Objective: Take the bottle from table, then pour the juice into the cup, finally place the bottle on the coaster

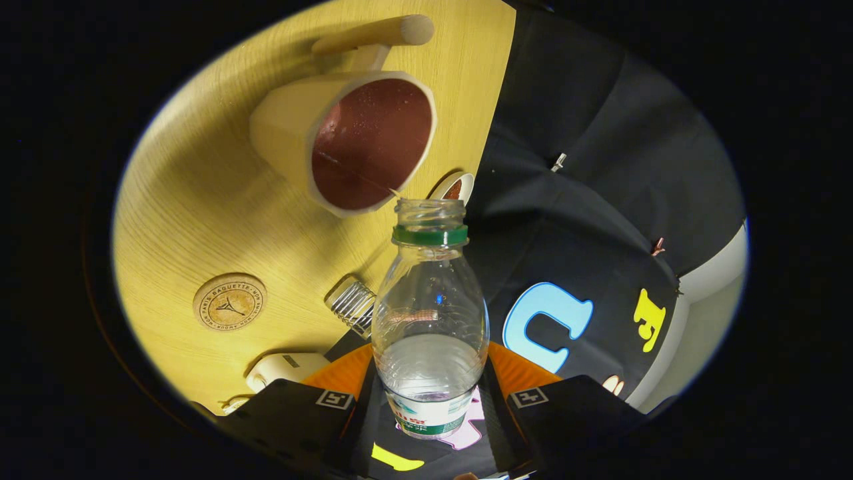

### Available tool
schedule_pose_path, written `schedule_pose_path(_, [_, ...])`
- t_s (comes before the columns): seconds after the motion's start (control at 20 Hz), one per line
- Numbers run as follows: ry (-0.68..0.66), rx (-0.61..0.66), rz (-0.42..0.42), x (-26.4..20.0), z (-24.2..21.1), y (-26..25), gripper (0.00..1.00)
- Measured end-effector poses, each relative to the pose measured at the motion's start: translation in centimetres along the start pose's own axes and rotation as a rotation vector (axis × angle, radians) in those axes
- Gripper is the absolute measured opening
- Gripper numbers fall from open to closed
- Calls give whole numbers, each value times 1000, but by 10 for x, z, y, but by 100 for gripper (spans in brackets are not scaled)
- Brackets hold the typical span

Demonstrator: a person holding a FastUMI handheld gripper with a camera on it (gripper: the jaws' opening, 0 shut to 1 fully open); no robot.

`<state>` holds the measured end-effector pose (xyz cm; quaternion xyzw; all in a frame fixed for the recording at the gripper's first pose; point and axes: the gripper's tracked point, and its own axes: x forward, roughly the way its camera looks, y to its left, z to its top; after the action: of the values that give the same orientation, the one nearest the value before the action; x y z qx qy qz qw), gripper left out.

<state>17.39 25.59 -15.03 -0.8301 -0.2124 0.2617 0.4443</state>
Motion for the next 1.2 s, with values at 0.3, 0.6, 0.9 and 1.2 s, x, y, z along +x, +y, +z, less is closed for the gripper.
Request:
schedule_pose_path(0.3, [-13,-11,-5,-1,3,-1,70])
schedule_pose_path(0.6, [-9,-16,-7,0,0,-3,70])
schedule_pose_path(0.9, [-7,-14,-8,-2,3,-4,70])
schedule_pose_path(1.2, [49,106,25,-9,-6,1,70])
